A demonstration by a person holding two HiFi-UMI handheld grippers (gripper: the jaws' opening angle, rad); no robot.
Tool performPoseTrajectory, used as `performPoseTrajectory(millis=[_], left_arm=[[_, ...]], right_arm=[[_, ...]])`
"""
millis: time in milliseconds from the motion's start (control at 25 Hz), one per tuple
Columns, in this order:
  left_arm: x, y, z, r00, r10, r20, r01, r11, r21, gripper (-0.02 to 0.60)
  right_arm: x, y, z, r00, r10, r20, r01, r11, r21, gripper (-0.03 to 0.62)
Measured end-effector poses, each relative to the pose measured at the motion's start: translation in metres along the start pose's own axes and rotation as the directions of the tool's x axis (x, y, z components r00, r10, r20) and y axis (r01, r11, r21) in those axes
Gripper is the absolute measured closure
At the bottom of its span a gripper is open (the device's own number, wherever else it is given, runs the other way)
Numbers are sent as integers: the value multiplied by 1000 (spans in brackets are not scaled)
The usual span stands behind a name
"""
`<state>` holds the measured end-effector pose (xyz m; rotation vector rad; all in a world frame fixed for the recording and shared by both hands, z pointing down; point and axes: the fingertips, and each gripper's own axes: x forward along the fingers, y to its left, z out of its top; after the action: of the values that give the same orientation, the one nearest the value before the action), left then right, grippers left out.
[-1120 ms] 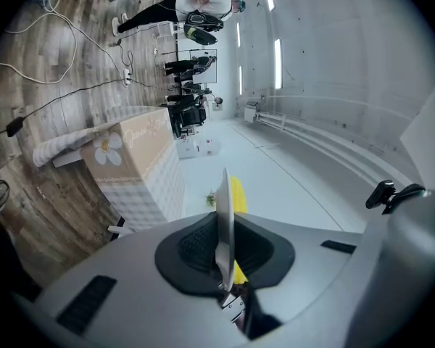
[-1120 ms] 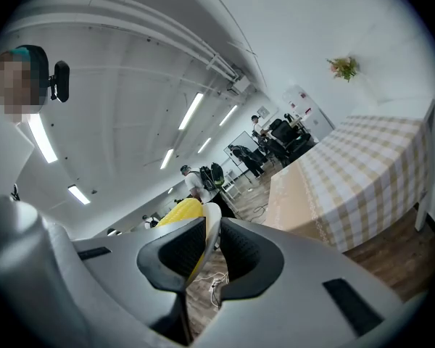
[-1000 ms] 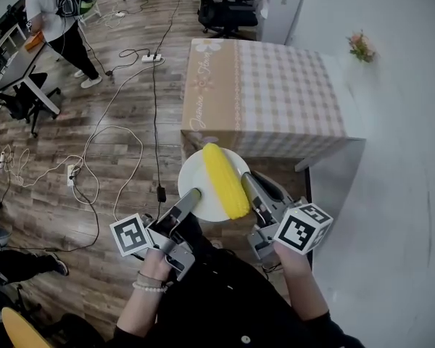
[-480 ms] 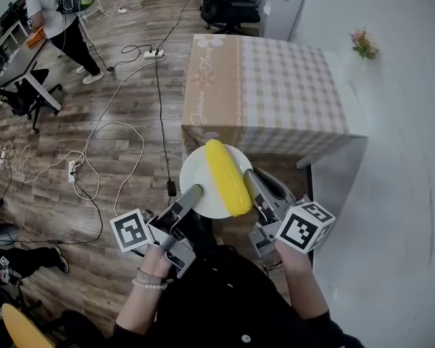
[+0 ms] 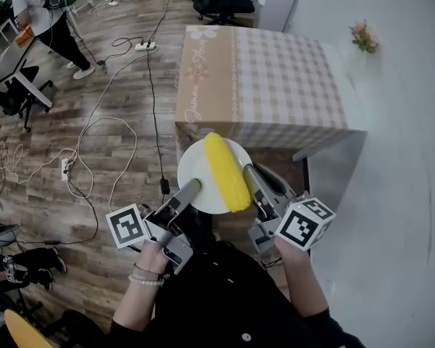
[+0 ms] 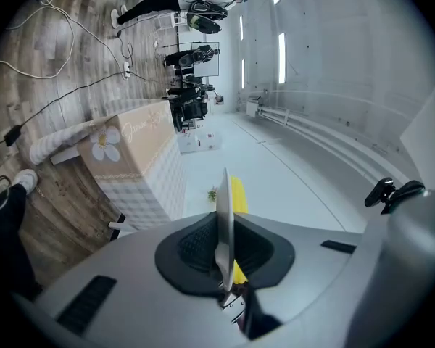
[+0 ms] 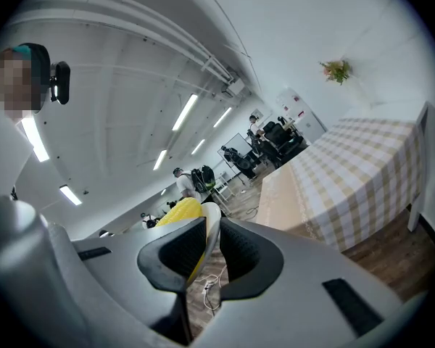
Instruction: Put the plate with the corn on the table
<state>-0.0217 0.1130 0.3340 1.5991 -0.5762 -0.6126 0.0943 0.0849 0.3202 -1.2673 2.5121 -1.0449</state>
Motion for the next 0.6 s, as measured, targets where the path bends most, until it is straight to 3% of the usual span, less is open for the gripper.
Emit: performPoseTrajectory(millis=[440,600], left_arm=[[47,16,46,1000,2,-29,-2,1000,9,548],[67,3,57,999,0,-34,0,1000,-1,548]], right_arm=[[47,-35,26,1000,-26,2,26,999,18,507],[55,-39,50,999,-36,1,36,999,21,507]])
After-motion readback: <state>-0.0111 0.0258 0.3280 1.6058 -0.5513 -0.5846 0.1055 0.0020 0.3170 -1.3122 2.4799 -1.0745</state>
